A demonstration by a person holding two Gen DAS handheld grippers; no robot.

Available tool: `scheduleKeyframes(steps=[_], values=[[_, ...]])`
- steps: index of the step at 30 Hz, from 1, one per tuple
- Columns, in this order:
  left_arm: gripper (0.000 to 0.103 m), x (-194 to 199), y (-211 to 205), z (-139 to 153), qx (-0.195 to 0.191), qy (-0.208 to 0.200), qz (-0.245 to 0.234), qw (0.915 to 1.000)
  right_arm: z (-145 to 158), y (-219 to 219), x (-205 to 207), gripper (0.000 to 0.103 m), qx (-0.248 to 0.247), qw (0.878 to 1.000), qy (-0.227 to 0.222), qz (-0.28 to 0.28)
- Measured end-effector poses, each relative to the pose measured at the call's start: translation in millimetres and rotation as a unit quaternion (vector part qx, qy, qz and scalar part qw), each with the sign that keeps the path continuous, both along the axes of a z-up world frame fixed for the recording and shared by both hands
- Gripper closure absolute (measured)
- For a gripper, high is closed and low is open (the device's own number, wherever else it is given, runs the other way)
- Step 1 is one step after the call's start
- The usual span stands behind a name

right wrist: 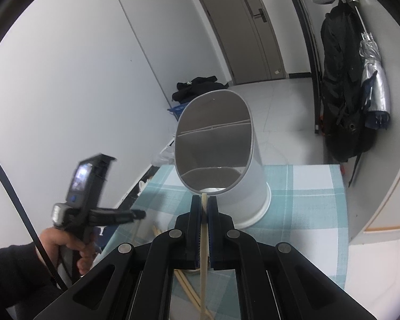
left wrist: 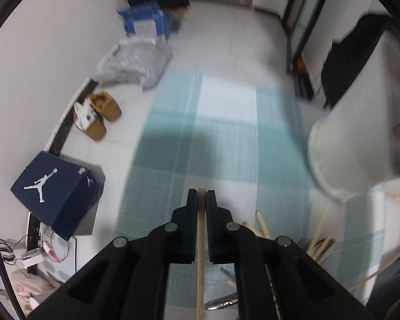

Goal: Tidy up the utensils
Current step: 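Lift the chopsticks with both tools and carry them over the white holder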

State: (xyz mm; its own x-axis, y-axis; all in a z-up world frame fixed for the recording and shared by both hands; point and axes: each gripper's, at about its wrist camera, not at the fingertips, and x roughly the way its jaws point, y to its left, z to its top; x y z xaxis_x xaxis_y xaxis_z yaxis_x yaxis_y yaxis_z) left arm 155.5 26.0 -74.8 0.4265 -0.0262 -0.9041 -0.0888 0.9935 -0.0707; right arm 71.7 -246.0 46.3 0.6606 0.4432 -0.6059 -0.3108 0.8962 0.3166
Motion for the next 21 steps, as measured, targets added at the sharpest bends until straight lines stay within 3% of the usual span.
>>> scheduleKeyframes(steps=[8,12,21], values=[[0.100,-55.2,6.4,72.3,-0.034,-0.149,0.030,0.9878,5.0,10.7,-17.4,0.099,-0.028,0.999,-0.026,-0.006],[0.100,-73.0,2.5,89.8,-0.046,-0.195,0.026,0.9794,8.9,17.1,-28.8,0.099,-0.042,0.998,-0.041,-0.015],[0.100,-85.1,-3.9,112.8,-0.089,-0.247,0.009,0.9650,24.8,18.0,-53.2,0.099,-0.048,0.996,-0.068,-0.038]])
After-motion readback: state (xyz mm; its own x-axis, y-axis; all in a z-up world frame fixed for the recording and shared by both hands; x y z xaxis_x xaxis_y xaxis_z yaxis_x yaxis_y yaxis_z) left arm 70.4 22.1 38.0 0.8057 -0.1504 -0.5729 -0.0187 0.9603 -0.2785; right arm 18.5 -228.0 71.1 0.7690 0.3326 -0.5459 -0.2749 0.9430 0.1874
